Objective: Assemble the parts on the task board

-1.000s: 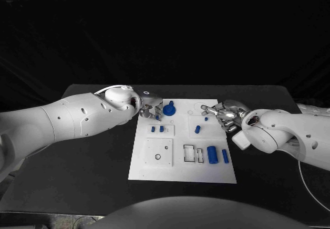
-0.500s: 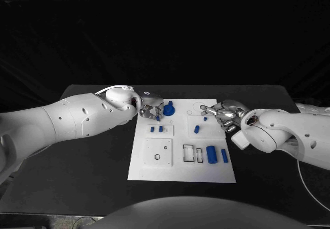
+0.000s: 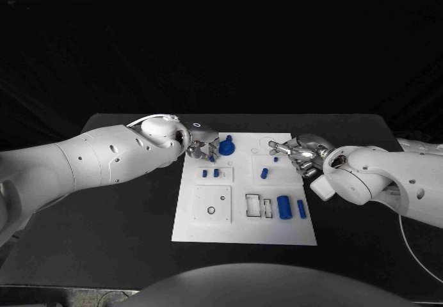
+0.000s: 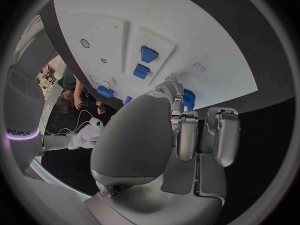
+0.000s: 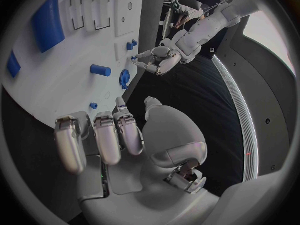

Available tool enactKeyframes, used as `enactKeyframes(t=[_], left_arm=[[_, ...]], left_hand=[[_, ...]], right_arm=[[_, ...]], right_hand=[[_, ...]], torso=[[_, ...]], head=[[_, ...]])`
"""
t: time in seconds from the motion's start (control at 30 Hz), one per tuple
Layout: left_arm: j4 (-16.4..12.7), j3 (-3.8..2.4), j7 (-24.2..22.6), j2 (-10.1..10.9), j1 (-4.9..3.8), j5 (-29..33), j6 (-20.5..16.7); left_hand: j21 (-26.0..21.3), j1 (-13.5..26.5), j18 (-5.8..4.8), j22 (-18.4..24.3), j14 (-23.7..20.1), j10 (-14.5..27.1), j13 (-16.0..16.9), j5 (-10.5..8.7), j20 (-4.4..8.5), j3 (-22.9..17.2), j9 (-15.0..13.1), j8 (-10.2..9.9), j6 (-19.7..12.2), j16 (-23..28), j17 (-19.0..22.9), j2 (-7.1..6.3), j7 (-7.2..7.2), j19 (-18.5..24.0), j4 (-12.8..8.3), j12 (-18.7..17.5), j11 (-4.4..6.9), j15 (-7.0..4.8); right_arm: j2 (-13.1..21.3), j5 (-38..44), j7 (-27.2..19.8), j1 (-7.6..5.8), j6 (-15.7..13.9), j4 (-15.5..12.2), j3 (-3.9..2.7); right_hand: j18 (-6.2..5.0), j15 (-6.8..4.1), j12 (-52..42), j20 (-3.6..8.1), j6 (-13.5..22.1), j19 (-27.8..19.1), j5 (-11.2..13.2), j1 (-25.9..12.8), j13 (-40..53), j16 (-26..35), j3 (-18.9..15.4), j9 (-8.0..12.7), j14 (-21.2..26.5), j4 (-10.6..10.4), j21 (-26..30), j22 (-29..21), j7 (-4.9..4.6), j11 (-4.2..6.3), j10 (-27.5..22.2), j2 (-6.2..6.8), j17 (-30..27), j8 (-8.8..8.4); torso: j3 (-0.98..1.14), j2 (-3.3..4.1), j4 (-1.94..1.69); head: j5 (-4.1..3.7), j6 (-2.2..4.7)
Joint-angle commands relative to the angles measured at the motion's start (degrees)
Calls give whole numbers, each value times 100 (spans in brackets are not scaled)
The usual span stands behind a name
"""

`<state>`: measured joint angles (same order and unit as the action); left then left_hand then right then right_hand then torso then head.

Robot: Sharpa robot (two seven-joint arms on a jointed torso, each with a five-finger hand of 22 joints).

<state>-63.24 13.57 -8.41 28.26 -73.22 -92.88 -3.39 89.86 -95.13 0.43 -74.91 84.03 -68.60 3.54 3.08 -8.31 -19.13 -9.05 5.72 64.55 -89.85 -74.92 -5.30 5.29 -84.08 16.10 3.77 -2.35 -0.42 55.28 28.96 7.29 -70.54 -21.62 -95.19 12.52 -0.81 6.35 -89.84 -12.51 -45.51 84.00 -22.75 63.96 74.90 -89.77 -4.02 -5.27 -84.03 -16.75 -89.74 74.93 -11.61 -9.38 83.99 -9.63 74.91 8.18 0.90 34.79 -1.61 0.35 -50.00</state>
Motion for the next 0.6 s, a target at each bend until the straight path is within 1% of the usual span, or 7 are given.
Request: enactKeyframes(t=[0.03, 0.4, 0.6], left_arm=[[-15, 1, -62, -22, 5, 50, 138], [-39, 1, -6, -39, 10, 55, 228], [-59, 1, 15, -43, 13, 55, 321]], left_hand=[[14, -4, -43, -1509, 597, 48, -5, 21, 34, -36, -3, 22, -19, -15, -1508, 12, 9, -592, 8, -24, -9, -3], [14, -4, -43, -1509, 597, 50, -5, 21, 34, -38, -2, 19, -22, -15, -1508, 11, 12, -592, 8, -23, -12, 1], [14, -11, -43, -1509, 597, 55, -5, 22, 34, -43, -1, 15, -27, -15, -1508, 11, 13, -592, 3, -24, -14, 6]], right_arm=[[-7, 26, 2, 4, 89, -3, 0], [-8, 30, 8, 4, 95, -1, 0], [-9, 39, 14, 4, 100, -1, 0]], right_hand=[[81, 10, -16, -14, 12, 600, -51, 12, 1510, -23, -23, -8, -597, 29, -26, 1507, -173, -10, 601, -46, 1509, 40], [81, 10, -16, -14, 12, 600, -55, 15, 1510, -23, -24, -8, -597, 29, -26, 1507, -173, -9, 601, -45, 1509, 41], [81, 9, -16, -13, 10, 600, -62, 30, 1510, -23, -23, -9, -597, 34, -26, 1507, -172, -9, 601, -43, 1509, 44]], torso=[[-1, -2, 4], [-1, 1, 1], [0, 0, -2]], head=[[3, 0], [-7, 0], [2, 0]])
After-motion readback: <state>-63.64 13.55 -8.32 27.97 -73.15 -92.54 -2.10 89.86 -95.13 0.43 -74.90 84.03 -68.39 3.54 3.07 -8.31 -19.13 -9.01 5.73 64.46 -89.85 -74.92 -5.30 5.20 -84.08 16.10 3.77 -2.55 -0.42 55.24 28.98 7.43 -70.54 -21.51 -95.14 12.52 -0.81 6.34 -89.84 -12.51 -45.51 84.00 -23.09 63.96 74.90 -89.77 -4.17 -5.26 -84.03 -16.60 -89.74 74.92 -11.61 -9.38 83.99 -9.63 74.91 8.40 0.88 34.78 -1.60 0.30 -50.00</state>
